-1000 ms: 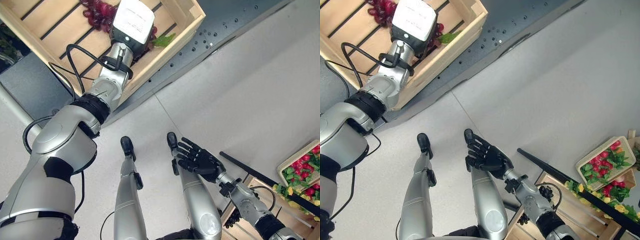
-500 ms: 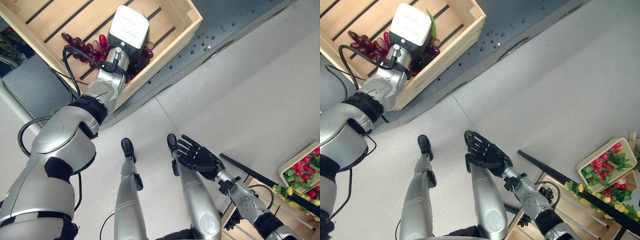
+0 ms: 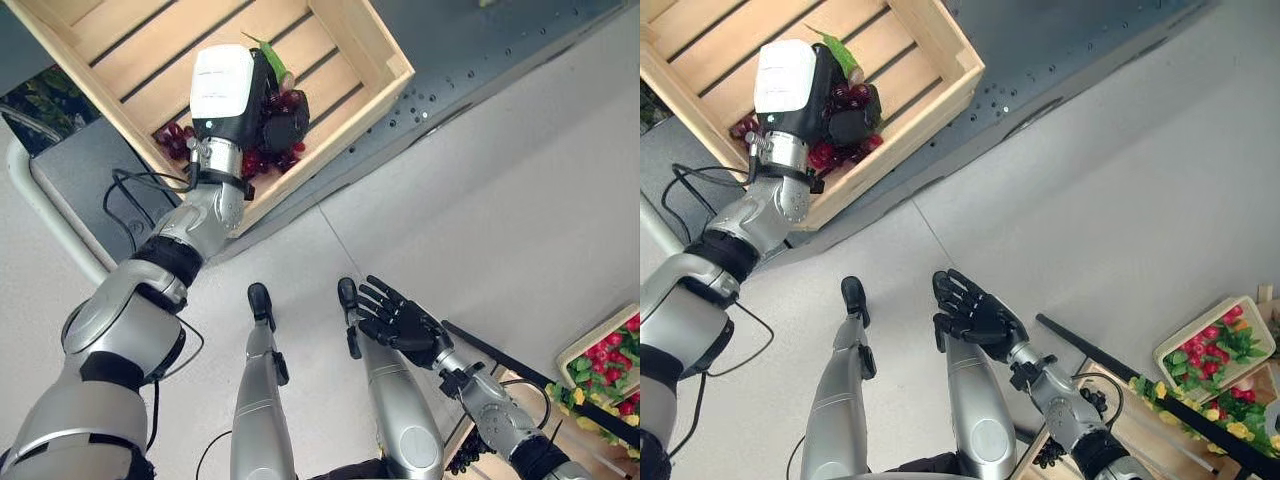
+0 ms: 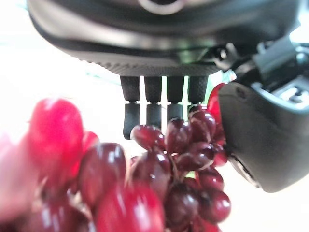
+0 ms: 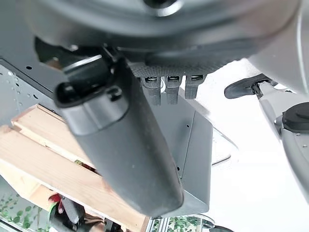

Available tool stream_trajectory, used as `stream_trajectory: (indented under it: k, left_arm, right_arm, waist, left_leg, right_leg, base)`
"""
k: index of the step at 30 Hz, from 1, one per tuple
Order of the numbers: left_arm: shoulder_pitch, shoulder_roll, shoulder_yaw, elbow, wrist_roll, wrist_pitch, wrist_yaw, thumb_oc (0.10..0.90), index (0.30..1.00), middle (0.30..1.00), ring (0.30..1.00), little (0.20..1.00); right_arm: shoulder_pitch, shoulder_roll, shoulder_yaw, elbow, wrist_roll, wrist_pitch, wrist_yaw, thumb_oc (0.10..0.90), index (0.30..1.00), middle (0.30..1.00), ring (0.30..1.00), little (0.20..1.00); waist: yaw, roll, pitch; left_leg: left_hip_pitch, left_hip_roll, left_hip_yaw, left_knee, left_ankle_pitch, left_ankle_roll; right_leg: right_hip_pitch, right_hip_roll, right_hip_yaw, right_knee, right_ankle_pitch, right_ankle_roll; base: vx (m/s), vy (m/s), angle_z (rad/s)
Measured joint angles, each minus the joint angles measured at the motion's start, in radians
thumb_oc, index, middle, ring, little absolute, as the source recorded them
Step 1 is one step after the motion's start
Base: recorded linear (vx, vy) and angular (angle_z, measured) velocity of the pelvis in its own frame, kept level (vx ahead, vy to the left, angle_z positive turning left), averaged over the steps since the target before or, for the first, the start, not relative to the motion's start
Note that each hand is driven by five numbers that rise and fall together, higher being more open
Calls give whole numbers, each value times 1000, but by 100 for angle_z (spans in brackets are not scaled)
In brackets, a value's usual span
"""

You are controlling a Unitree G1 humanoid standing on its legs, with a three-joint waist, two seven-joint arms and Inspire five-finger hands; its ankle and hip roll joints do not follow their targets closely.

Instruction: Pick up the fruits from the basket on one side to the basket on the other side

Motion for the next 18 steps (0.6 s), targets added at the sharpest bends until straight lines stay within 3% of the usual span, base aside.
stream_trajectory:
  k: [2,9,18]
  left_arm:
    - [104,-14,94,-66,0,-52,53,400,300,300,300,300]
    - [297,-17,218,-202,-4,-180,150,400,300,300,300,300]
    - [481,-84,364,-370,-43,-296,212,400,300,300,300,300]
  right_arm:
    - [13,0,0,-1,0,-5,0,800,900,900,900,900]
    - [58,7,-7,-37,-1,-28,0,800,900,900,900,900]
    - [93,12,-18,-68,-9,-29,0,800,900,900,900,900]
  waist:
    - [11,0,0]
    - [73,1,1]
    - [96,3,2]
  left_leg:
    - [35,4,-10,-19,4,-4]
    - [108,13,-39,-63,22,-14]
    - [232,15,-48,-120,27,-13]
  right_leg:
    - [39,2,-13,-14,-2,-3]
    - [112,7,-48,-27,-10,-16]
    - [239,7,-57,-84,-10,-14]
  base:
    - [-20,-29,11]
    - [-11,-14,11]
    - [-1,5,1]
